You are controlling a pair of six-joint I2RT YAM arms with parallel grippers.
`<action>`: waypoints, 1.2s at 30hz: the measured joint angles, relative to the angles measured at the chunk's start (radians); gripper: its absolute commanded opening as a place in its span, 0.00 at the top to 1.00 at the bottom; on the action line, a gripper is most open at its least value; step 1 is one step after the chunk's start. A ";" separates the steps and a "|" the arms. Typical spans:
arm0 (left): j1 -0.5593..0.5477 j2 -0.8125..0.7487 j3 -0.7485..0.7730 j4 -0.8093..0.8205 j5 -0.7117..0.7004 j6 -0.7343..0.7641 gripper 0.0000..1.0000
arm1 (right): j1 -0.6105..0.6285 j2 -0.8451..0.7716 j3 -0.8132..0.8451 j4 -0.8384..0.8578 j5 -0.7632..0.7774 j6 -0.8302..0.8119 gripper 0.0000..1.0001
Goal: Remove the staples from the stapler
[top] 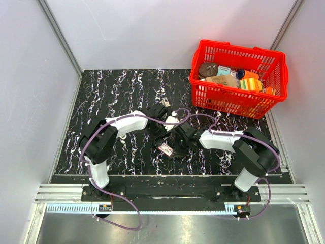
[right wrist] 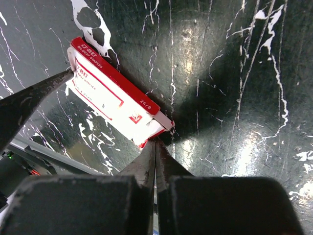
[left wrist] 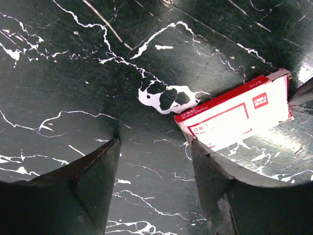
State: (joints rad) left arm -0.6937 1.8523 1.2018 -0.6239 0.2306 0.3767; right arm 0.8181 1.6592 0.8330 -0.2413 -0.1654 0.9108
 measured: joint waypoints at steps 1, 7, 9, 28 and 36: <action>-0.001 0.000 0.000 0.000 0.000 0.000 0.36 | -0.002 0.003 0.002 -0.002 -0.004 -0.001 1.00; -0.007 -0.005 -0.005 0.000 -0.004 0.011 0.35 | -0.010 0.007 0.007 -0.007 -0.018 -0.010 1.00; -0.010 -0.010 -0.011 0.001 -0.003 0.014 0.35 | -0.012 0.007 0.007 -0.006 -0.021 -0.015 1.00; 0.223 -0.165 0.006 -0.134 0.122 -0.011 0.01 | -0.032 -0.080 -0.032 0.001 0.010 -0.063 0.51; 0.554 -0.472 0.144 -0.158 0.130 -0.019 0.01 | -0.035 -0.312 -0.027 -0.090 0.094 -0.143 0.05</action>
State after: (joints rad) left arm -0.1402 1.3800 1.3457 -0.7822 0.3607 0.3576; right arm 0.7830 1.3472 0.8062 -0.3309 -0.0715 0.7681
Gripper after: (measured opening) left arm 0.988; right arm 0.823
